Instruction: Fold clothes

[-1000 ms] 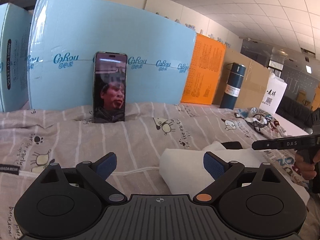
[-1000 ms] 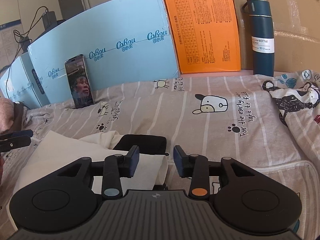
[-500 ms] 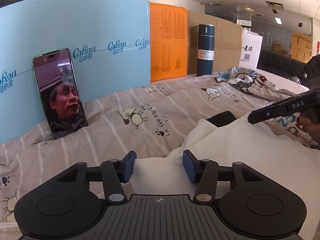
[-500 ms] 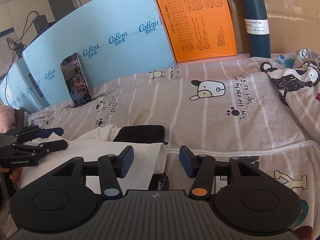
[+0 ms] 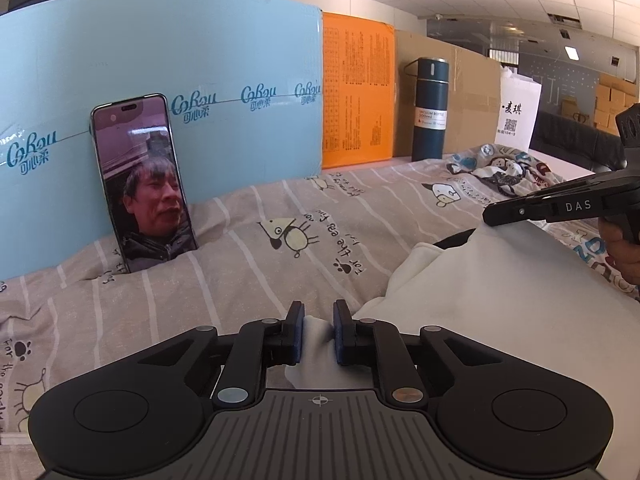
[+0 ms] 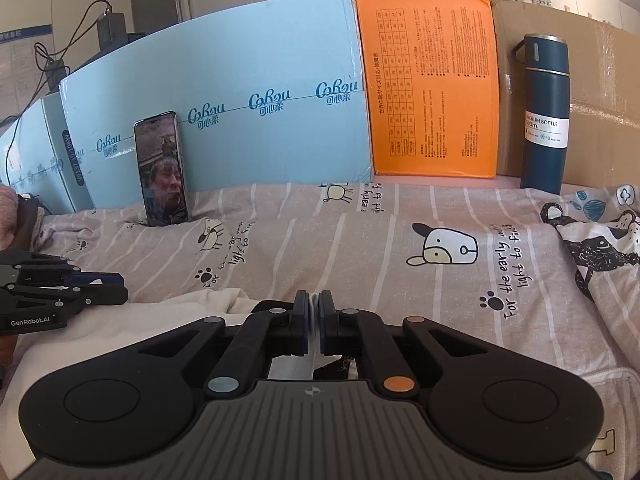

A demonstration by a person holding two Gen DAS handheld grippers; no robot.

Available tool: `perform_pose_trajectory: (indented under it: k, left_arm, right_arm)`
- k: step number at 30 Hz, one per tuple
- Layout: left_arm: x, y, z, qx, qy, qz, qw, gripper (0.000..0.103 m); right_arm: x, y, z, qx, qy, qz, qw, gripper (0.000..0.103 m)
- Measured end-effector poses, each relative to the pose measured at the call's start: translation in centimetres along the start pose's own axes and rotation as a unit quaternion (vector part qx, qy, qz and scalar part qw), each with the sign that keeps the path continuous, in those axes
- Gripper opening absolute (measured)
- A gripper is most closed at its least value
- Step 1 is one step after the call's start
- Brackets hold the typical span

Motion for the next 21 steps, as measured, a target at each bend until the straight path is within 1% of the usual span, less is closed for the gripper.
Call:
perform_pose_trajectory:
  k: [2, 4, 5, 7, 8, 9, 10, 11, 12, 13, 14, 15, 16, 18, 19, 21]
  left_arm:
    - [0.1, 0.0, 0.4, 0.009, -0.007, 0.000, 0.9999, 0.011]
    - [0.1, 0.2, 0.8, 0.016, -0.016, 0.003, 0.9997, 0.012]
    - [0.1, 0.3, 1.1, 0.016, -0.025, 0.005, 0.9996, 0.017]
    - [0.1, 0.4, 1.6, 0.017, -0.044, 0.007, 0.9989, 0.021]
    - [0.2, 0.3, 2.0, 0.023, -0.055, 0.007, 0.9982, 0.031]
    - [0.4, 0.0, 2.4, 0.026, -0.072, 0.004, 0.9971, 0.044]
    - [0.5, -0.4, 2.9, 0.028, -0.091, 0.001, 0.9955, 0.050]
    - [0.7, -0.8, 3.4, 0.029, -0.110, -0.002, 0.9935, 0.059]
    - [0.8, -1.2, 3.8, 0.023, -0.130, -0.003, 0.9913, 0.063]
    - [1.0, -1.5, 4.2, 0.014, -0.150, -0.005, 0.9886, 0.066]
    - [1.0, -1.8, 4.6, 0.008, -0.168, -0.005, 0.9857, 0.069]
    - [1.0, -1.9, 4.8, 0.002, -0.183, -0.003, 0.9831, 0.071]
    - [0.9, -1.9, 4.9, -0.007, -0.194, 0.001, 0.9811, 0.072]
    - [0.6, -1.7, 4.5, -0.028, -0.205, 0.012, 0.9783, 0.073]
    - [0.4, -1.6, 4.4, -0.039, -0.210, 0.017, 0.9768, 0.074]
    - [0.1, -1.5, 4.0, -0.049, -0.214, 0.030, 0.9752, 0.075]
  right_arm:
    - [0.3, 0.7, 0.0, -0.001, -0.001, -0.002, 1.000, 0.005]
    - [0.0, 1.5, -0.1, -0.001, 0.002, 0.009, 1.000, 0.005]
    - [-0.2, 1.9, -0.2, -0.001, 0.004, 0.016, 1.000, 0.005]
    - [-0.8, 2.4, -0.5, -0.003, 0.015, 0.027, 1.000, 0.005]
    - [-0.9, 2.5, -0.6, -0.006, 0.021, 0.030, 0.999, 0.006]
    - [-0.9, 2.3, -0.8, -0.013, 0.028, 0.028, 0.999, 0.011]
    - [-0.8, 1.7, -1.0, -0.025, 0.036, 0.020, 0.999, 0.015]
    - [-0.5, 0.9, -1.1, -0.036, 0.046, 0.010, 0.998, 0.024]
    - [-0.2, -0.1, -1.3, -0.046, 0.055, 0.002, 0.997, 0.028]
    - [0.0, -1.0, -1.4, -0.056, 0.065, -0.005, 0.996, 0.030]
    - [0.2, -2.1, -1.6, -0.061, 0.076, -0.012, 0.995, 0.035]
    - [0.3, -3.1, -1.6, -0.060, 0.091, -0.016, 0.994, 0.043]
    - [0.3, -4.2, -1.7, -0.058, 0.108, -0.017, 0.992, 0.047]
    - [-0.2, -6.2, -1.8, -0.050, 0.151, -0.012, 0.987, 0.064]
    - [-0.6, -7.2, -1.7, -0.045, 0.175, -0.005, 0.983, 0.066]
    - [-1.6, -8.8, -1.3, -0.029, 0.218, 0.009, 0.976, 0.069]
Point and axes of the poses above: each gripper's, at about its wrist camera, not at the fingertips, and y roughly the way its jaws point, z to its left, x to its top, the point moved 5 cm from there along y, roughly the way its jaws point, and after that the axes turned 6 degrees about -y, right-handed, at the moved point
